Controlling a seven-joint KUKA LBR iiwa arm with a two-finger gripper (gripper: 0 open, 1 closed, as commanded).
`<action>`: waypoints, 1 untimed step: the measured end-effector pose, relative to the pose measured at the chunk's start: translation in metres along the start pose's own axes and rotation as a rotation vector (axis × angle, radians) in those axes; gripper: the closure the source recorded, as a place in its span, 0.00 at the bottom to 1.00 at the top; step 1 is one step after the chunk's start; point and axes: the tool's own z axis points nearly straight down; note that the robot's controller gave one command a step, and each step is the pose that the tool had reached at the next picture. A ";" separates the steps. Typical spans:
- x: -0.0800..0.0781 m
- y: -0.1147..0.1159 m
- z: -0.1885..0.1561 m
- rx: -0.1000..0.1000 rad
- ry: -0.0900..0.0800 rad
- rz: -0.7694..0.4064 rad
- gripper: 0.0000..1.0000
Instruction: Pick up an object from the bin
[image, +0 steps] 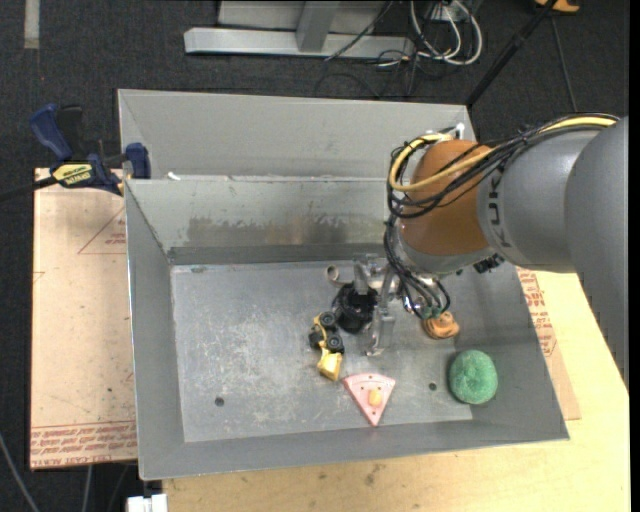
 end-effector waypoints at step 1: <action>-0.019 -0.004 -0.003 0.000 0.000 -0.096 1.00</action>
Offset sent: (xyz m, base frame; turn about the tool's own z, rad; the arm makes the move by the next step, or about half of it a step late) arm 0.0000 0.0000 0.0000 0.0000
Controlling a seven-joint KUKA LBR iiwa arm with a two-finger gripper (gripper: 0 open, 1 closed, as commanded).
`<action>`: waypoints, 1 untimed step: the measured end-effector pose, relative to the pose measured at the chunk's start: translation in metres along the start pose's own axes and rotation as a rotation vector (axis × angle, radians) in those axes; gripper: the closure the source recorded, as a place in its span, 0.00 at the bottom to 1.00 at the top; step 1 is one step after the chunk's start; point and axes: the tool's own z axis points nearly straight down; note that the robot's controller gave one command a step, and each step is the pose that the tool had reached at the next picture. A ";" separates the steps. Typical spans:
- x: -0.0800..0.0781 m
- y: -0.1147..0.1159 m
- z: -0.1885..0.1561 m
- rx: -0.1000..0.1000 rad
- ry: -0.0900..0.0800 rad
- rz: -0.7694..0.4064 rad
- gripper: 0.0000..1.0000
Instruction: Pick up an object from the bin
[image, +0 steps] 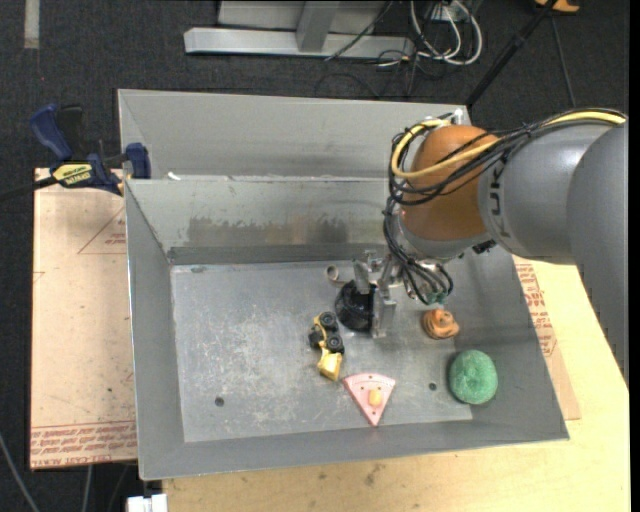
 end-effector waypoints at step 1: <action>0.000 0.000 0.000 0.000 0.000 0.000 1.00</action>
Offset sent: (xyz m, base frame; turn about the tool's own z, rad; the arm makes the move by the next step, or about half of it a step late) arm -0.0001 0.0001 0.0888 0.0000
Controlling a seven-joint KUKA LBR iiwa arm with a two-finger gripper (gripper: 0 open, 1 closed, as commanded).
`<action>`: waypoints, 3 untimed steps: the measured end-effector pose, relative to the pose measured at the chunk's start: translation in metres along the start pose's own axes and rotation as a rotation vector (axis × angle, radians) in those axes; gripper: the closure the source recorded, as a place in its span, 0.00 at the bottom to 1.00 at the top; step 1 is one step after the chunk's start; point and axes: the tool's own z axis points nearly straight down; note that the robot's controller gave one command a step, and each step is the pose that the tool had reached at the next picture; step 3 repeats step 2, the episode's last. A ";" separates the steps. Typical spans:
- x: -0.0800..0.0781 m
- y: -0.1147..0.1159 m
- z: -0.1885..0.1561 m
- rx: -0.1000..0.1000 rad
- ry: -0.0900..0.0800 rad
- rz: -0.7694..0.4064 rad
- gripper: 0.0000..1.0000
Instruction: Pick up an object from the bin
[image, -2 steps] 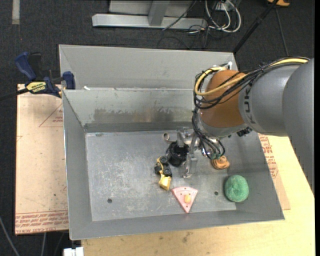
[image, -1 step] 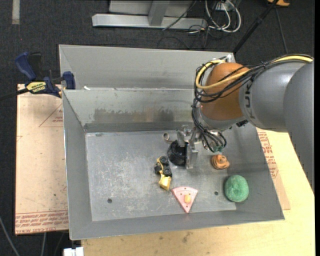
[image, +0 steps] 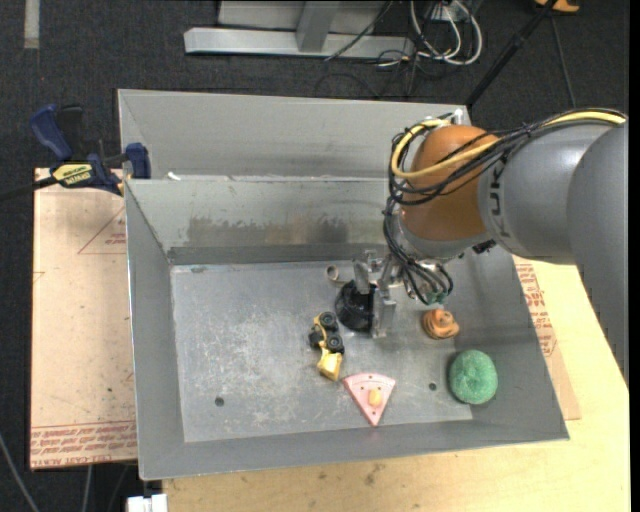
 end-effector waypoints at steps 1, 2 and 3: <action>0.001 0.000 -0.003 -0.001 0.003 0.000 1.00; 0.002 0.000 -0.022 -0.001 0.012 0.000 1.00; 0.002 0.000 -0.022 -0.001 0.012 0.000 1.00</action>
Offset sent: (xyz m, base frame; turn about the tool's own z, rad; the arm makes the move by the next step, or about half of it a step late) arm 0.0000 -0.0001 0.0430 0.0000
